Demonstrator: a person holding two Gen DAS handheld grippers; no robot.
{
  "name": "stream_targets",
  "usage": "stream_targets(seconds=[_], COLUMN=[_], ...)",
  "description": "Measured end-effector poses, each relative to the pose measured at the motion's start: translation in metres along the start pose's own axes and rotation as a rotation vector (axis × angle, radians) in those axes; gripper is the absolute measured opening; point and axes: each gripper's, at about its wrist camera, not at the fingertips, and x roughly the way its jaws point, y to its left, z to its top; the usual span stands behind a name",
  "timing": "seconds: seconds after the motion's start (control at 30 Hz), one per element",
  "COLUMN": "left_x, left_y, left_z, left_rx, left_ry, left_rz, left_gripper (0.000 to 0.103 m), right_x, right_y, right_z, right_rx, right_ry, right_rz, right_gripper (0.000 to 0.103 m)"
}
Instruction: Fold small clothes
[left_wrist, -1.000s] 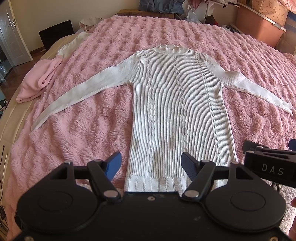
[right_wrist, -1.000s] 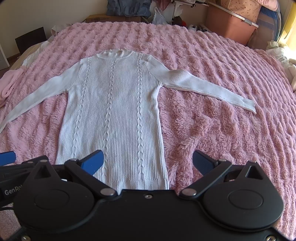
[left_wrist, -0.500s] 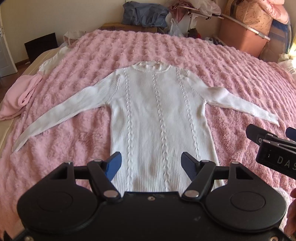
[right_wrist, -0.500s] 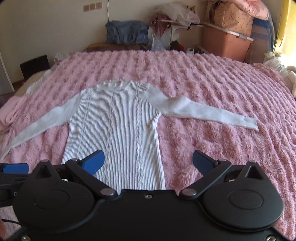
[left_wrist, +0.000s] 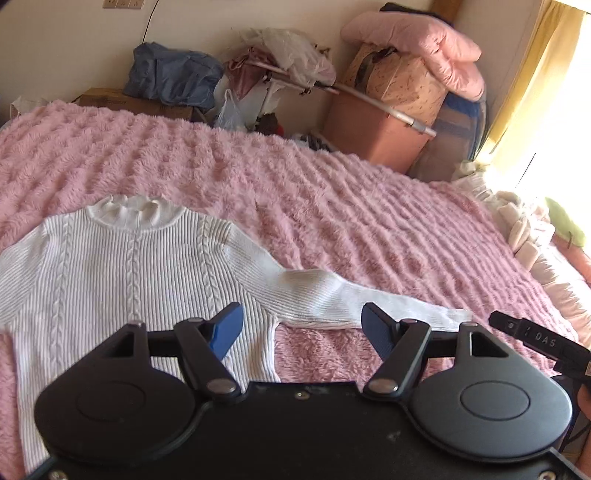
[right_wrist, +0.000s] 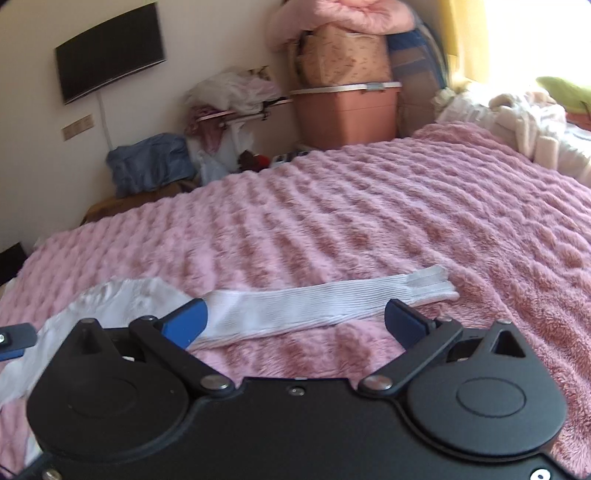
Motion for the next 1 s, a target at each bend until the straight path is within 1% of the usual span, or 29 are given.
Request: stream_targets(seconds=[0.03, 0.1, 0.13, 0.17, 0.23, 0.3, 0.37, 0.43, 0.5, 0.6, 0.7, 0.73, 0.77, 0.8, 0.83, 0.9, 1.0], left_x=[0.019, 0.054, 0.072, 0.084, 0.108, 0.129, 0.14, 0.156, 0.172, 0.186, 0.196, 0.2, 0.202, 0.203, 0.205, 0.209, 0.214], left_y=[0.0, 0.004, 0.006, 0.007, 0.011, 0.013, 0.014, 0.018, 0.022, 0.025, 0.026, 0.027, 0.027, 0.026, 0.025, 0.024, 0.022], left_z=[0.002, 0.003, 0.004, 0.005, 0.003, 0.006, 0.007, 0.009, 0.008, 0.004, -0.001, -0.002, -0.003, -0.005, -0.006, -0.009, -0.013], left_rx=[0.0, -0.017, -0.026, -0.032, -0.038, -0.024, -0.009, -0.001, -0.009, -0.012, -0.008, -0.006, -0.006, -0.005, 0.001, 0.018, 0.041], left_ry=[0.021, 0.051, 0.06, 0.06, 0.051, 0.038, 0.034, 0.049, 0.072, 0.091, 0.099, 0.104, 0.111, 0.117, 0.12, 0.12, 0.121], left_rz=[0.001, -0.005, -0.008, -0.013, -0.018, -0.011, 0.002, 0.008, 0.011, 0.019, 0.026, 0.026, 0.026, 0.029, 0.03, 0.035, 0.043], left_gripper=[0.075, 0.075, 0.075, 0.075, 0.075, 0.075, 0.075, 0.075, 0.075, 0.075, 0.075, 0.075, 0.075, 0.075, 0.075, 0.075, 0.075], right_x=[0.016, 0.046, 0.06, 0.074, 0.095, 0.112, 0.121, 0.132, 0.144, 0.159, 0.167, 0.171, 0.174, 0.178, 0.18, 0.18, 0.171], right_y=[-0.013, -0.036, -0.053, -0.068, -0.094, -0.116, -0.124, -0.125, -0.13, -0.137, -0.141, -0.143, -0.144, -0.146, -0.147, -0.149, -0.143], right_z=[-0.001, -0.002, -0.003, -0.005, -0.011, -0.018, -0.022, -0.023, -0.022, -0.023, -0.023, -0.023, -0.023, -0.022, -0.022, -0.022, -0.015], right_rx=[0.011, 0.052, 0.102, 0.156, 0.279, 0.394, 0.426, 0.43, 0.445, 0.485, 0.537, 0.555, 0.568, 0.58, 0.602, 0.64, 0.622], right_ry=[-0.002, 0.033, 0.05, 0.068, 0.105, 0.098, 0.081, 0.069, 0.077, 0.09, 0.083, 0.077, 0.075, 0.086, 0.092, 0.081, 0.038], right_rz=[-0.012, -0.076, -0.088, -0.077, -0.056, -0.016, -0.023, -0.037, -0.043, -0.036, -0.028, -0.031, -0.032, -0.031, -0.014, 0.016, 0.033], right_gripper=[0.101, 0.089, 0.074, 0.062, 0.059, 0.058, 0.058, 0.058, 0.058, 0.058, 0.058, 0.052, 0.036, 0.023, 0.008, 0.008, 0.008])
